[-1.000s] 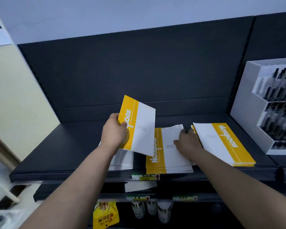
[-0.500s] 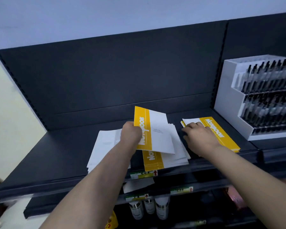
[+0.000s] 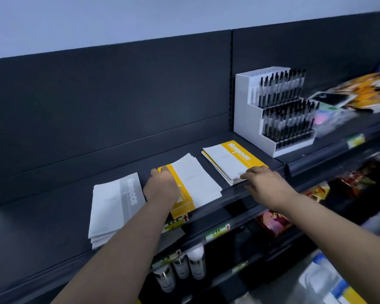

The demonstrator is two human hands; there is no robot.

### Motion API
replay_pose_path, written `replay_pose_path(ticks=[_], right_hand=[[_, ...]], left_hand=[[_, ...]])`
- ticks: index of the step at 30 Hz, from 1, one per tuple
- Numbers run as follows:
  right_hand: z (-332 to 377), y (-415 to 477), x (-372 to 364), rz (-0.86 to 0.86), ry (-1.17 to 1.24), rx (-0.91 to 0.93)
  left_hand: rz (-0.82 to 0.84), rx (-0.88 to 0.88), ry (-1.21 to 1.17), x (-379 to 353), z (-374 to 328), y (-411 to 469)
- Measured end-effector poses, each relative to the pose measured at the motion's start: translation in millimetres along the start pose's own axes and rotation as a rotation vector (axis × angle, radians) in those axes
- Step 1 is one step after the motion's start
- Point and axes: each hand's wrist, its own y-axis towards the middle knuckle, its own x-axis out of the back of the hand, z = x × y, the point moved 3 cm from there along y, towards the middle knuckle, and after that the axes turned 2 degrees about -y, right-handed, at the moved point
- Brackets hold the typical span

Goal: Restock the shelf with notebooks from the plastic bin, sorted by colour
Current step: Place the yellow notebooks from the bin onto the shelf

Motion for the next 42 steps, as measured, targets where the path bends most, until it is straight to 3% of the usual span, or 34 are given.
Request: replay_pose_path(ticks=[7, 13, 18, 23, 28, 36, 42], right_hand=[[-26.1, -82.4, -10.3, 0.077, -0.073, -0.178], [-80.3, -187.5, -24.9, 0.176, -0.135, -0.44], [-133.4, -273.0, -24.1, 0.225, -0.153, -0.703], [-175.6, -324.9, -33.1, 0.274, -0.151, -0.811], [-230.0, -340.9, -53.2, 0.312, -0.108, -0.777], [-332.4, -347.3, -83.1, 0.302, -0.057, -0.54], [-362.5, -340.1, -100.0, 0.33, 0.043, -0.438]], left_hand=[[0.053, -0.418, -0.058, -24.1, -69.1, -41.4], [0.247, -0.735, -0.072, -69.4, -140.1, -107.4], [0.349, -0.875, -0.082, -97.7, -193.3, -159.4], [0.409, -0.981, -0.03, -133.3, -242.6, -199.9], [0.453, -0.944, 0.001, -181.8, -289.8, -223.0], [0.564, -0.787, 0.041, -259.3, -365.6, -254.2], [0.521, -0.648, 0.085, -287.0, -400.8, -246.0]])
